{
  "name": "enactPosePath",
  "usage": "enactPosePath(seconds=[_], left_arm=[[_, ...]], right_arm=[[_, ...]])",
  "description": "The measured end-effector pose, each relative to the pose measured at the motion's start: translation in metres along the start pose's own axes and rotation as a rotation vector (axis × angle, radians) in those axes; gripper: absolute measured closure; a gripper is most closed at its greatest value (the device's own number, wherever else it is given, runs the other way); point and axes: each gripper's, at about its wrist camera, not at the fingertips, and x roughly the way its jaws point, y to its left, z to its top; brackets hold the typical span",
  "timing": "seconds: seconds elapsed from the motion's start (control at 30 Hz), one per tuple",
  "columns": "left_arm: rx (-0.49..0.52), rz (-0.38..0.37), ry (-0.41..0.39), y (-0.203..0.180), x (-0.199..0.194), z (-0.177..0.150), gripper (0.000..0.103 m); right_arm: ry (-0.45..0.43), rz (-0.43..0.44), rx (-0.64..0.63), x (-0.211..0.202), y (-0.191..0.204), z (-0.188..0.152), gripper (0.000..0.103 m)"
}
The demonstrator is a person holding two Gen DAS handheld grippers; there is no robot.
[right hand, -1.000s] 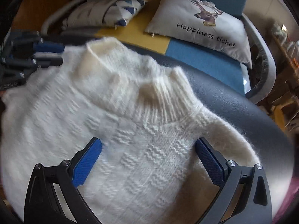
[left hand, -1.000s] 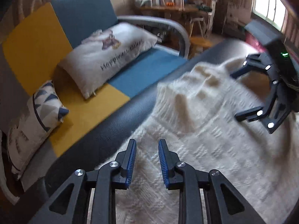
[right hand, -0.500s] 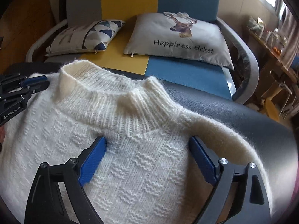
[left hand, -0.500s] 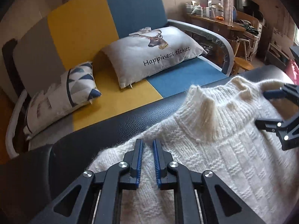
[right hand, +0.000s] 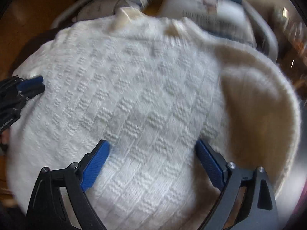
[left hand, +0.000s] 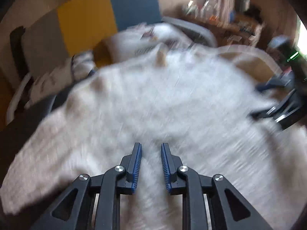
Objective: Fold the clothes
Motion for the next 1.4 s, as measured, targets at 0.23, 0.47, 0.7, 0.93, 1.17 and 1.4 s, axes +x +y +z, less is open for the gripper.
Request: enactPosePath(seconds=[0.23, 0.47, 0.7, 0.93, 1.17, 1.4], left_arm=[[-0.077, -0.063, -0.029, 0.007, -0.040, -0.009, 0.080], [-0.157, -0.051, -0.070, 0.022, -0.094, -0.057, 0.080], [-0.347, -0.152, 0.015, 0.080, -0.097, -0.094, 0.075], [-0.329, -0.235, 0.073, 0.082, -0.066, -0.084, 0.072], [-0.350, -0.076, 0.091, 0.089, -0.063, -0.085, 0.096], [-0.393, -0.186, -0.015, 0.084, -0.098, -0.079, 0.084]], right_arm=[[-0.041, 0.114, 0.114, -0.052, 0.004, -0.014, 0.004], [-0.027, 0.122, 0.075, -0.090, 0.029, -0.101, 0.003], [-0.059, -0.003, 0.093, -0.070, 0.048, -0.153, 0.000], [-0.078, -0.030, 0.122, -0.071, 0.048, -0.156, 0.000], [-0.060, -0.045, 0.118, -0.069, 0.052, -0.157, 0.000], [-0.039, -0.035, 0.116, -0.069, 0.050, -0.155, 0.000]])
